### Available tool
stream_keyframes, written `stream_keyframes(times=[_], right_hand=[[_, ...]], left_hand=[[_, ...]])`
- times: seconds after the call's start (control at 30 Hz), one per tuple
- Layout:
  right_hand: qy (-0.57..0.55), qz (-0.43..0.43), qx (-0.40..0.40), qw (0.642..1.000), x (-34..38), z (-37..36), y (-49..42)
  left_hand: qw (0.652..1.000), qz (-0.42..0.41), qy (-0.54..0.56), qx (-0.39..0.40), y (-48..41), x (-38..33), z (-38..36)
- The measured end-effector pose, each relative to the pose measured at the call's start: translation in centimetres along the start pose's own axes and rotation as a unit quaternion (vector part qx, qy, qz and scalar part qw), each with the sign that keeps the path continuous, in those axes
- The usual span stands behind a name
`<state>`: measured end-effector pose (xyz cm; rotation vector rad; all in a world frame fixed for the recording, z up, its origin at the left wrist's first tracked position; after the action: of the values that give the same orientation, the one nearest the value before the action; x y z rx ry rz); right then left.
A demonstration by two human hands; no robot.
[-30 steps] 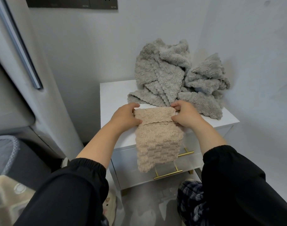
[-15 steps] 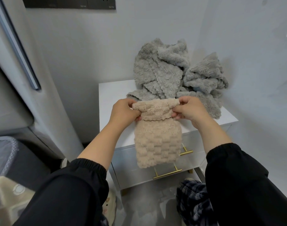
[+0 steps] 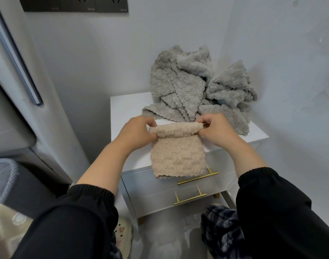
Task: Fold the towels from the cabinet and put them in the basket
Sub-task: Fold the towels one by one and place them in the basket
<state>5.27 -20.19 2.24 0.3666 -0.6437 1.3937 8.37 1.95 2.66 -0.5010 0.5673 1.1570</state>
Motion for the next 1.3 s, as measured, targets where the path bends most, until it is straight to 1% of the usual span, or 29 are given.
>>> stream_keyframes(times=[0.07,0.1,0.17,0.23,0.33,0.4,0.6,0.73,0.87,0.93,1.03,1.1,1.3], right_hand=[[0.027,-0.002,0.035,0.999,-0.4,-0.4,0.2],[0.039,-0.002,0.058,0.998,-0.5,-0.7,0.3],[0.047,-0.002,0.108,0.993,-0.9,-1.3,0.7],[0.046,-0.004,0.137,0.989,-1.0,-1.4,1.0],[0.021,0.016,0.136,0.990,-0.3,-1.0,1.3],[0.023,0.021,0.129,0.991,0.0,-1.0,1.4],[0.034,-0.018,0.142,0.989,-0.3,-1.4,1.6],[-0.045,-0.042,0.167,0.984,-0.2,-2.1,1.7],[-0.141,-0.077,0.199,0.967,-0.9,-2.8,1.6],[-0.152,-0.093,0.183,0.967,-1.1,-2.5,1.5],[-0.172,-0.117,0.125,0.970,-1.4,-2.0,1.2],[-0.183,-0.127,0.101,0.970,-1.5,-1.9,1.1],[-0.139,-0.106,0.045,0.983,-0.3,-1.0,1.3]], left_hand=[[0.997,0.000,-0.047,0.056,0.2,0.2,-0.5],[0.996,0.002,-0.051,0.072,0.3,0.3,-0.6],[0.996,0.007,-0.030,0.078,0.5,0.1,-0.5],[0.998,0.006,-0.011,0.063,0.4,0.1,-0.4],[0.999,0.015,0.002,0.046,0.2,0.2,-0.5],[0.998,0.023,0.001,0.050,0.0,0.5,-0.9],[0.997,0.024,-0.008,0.073,-0.1,0.5,-1.6],[0.996,0.035,0.011,0.082,0.0,0.5,-1.8],[0.995,0.046,0.012,0.090,0.0,0.4,-2.0],[0.995,0.051,0.020,0.087,0.0,0.5,-1.9],[0.995,0.053,0.031,0.073,-0.2,0.6,-1.8],[0.996,0.053,0.035,0.059,-0.2,0.5,-1.6],[0.998,0.056,0.028,-0.015,-0.5,0.4,-0.8]])
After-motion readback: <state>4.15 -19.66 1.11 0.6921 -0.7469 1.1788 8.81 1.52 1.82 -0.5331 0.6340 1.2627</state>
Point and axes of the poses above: each hand's wrist, its own y-axis away from the middle knuckle, its own z-axis out of the back of the hand, x = y × z, the point moved 8 cm from there along -y, towards the middle knuckle, and after that the axes turned 5 degrees about y, right-handed, at the moved point
